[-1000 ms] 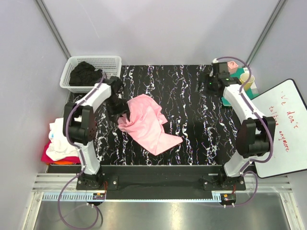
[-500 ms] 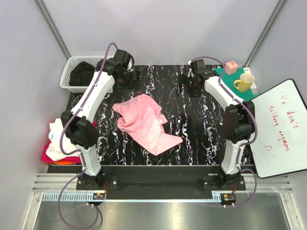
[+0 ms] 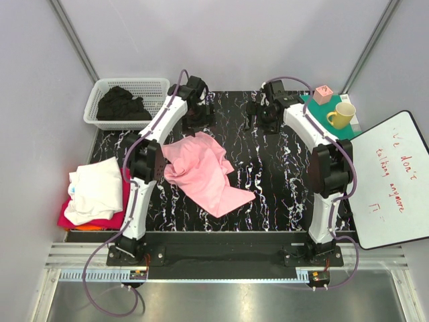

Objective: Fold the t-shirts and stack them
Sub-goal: Flatten out the tshirt

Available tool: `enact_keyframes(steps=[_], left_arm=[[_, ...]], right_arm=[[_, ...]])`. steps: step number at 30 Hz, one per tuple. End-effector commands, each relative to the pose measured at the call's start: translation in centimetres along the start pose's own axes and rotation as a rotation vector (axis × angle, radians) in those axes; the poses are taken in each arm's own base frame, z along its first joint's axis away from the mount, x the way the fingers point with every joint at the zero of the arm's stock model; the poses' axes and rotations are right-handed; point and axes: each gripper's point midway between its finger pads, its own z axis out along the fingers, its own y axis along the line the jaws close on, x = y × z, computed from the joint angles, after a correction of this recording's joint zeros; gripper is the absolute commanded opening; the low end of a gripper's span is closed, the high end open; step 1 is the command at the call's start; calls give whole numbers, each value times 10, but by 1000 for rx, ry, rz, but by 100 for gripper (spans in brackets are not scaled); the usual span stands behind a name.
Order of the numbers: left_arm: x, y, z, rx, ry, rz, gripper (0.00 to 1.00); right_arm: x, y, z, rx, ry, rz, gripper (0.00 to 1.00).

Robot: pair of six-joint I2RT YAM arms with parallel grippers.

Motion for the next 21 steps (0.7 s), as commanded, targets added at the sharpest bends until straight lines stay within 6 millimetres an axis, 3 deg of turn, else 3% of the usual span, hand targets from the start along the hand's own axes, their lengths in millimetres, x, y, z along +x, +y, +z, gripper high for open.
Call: enact_keyframes(steps=[1, 10, 13, 16, 21], left_arm=[[-32, -14, 1, 91, -76, -58, 90], [-42, -5, 59, 104, -49, -106, 83], [-42, 1, 68, 82, -48, -109, 78], [-38, 5, 76, 72, -33, -100, 65], [-28, 14, 92, 25, -2, -80, 58]], right_arm=[[6, -1, -5, 22, 2, 12, 98], [18, -6, -1, 29, 34, 12, 98], [16, -7, -2, 32, 31, 6, 99], [17, -7, -1, 35, 35, -1, 99], [18, -10, 1, 46, 42, -7, 99]])
